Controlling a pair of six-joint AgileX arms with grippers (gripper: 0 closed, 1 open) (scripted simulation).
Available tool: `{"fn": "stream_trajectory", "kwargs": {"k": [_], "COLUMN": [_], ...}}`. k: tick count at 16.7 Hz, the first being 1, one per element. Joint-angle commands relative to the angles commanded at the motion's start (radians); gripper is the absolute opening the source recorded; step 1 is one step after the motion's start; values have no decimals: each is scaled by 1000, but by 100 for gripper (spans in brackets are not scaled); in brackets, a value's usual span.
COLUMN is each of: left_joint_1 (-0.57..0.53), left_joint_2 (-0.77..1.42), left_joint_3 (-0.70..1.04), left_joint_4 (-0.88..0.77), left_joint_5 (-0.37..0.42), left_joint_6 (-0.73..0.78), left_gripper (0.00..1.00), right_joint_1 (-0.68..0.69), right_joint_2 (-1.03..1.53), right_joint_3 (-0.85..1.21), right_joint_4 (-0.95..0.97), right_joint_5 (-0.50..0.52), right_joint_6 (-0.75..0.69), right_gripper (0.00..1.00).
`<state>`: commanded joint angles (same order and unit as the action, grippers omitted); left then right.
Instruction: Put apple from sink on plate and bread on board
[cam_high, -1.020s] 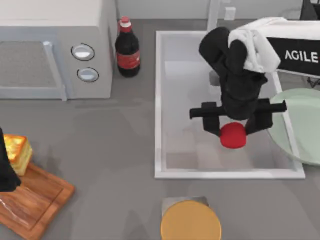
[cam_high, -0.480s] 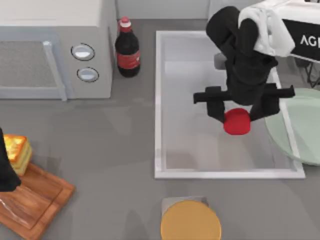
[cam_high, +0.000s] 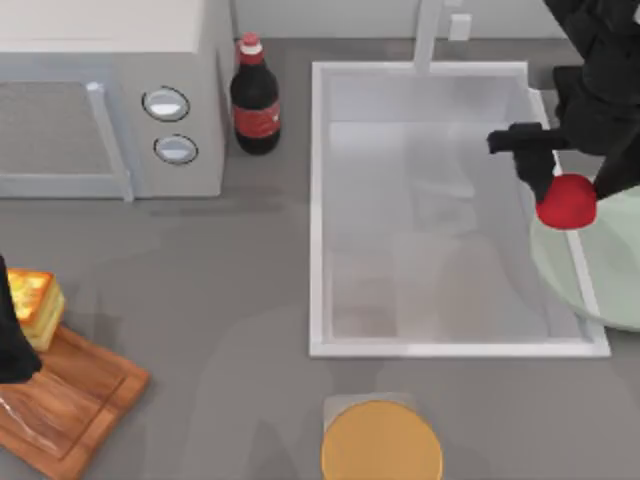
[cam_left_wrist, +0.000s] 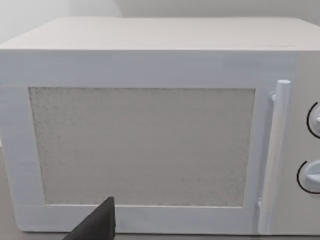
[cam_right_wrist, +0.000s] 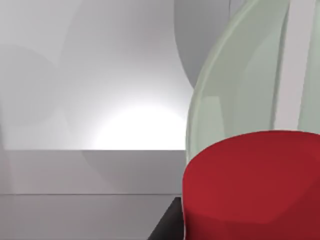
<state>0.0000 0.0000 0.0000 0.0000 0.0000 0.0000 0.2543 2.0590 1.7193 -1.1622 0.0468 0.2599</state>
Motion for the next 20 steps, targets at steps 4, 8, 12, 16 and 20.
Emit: {"fn": "stream_trajectory", "kwargs": {"k": [4,8,12,16,20], "left_joint_1": [0,0,0,0,0], "left_joint_2": [0,0,0,0,0], "left_joint_3": [0,0,0,0,0], "left_joint_4": [0,0,0,0,0], "left_joint_5": [0,0,0,0,0], "left_joint_6": [0,0,0,0,0], "left_gripper": [100,100,100,100,100], "right_joint_1": [-123,-194,-200,-200,-200], "right_joint_2": [-6,-7,-7,-7,-7], "right_joint_3": [43,70,73,73,73], "right_joint_4": [-89,-144,-148,-148,-148], "right_joint_5": [-28,-44,-45,-45,-45], "right_joint_6": [-116,-183,-188,-188,-188], "right_gripper": [0,0,0,23,53]}}
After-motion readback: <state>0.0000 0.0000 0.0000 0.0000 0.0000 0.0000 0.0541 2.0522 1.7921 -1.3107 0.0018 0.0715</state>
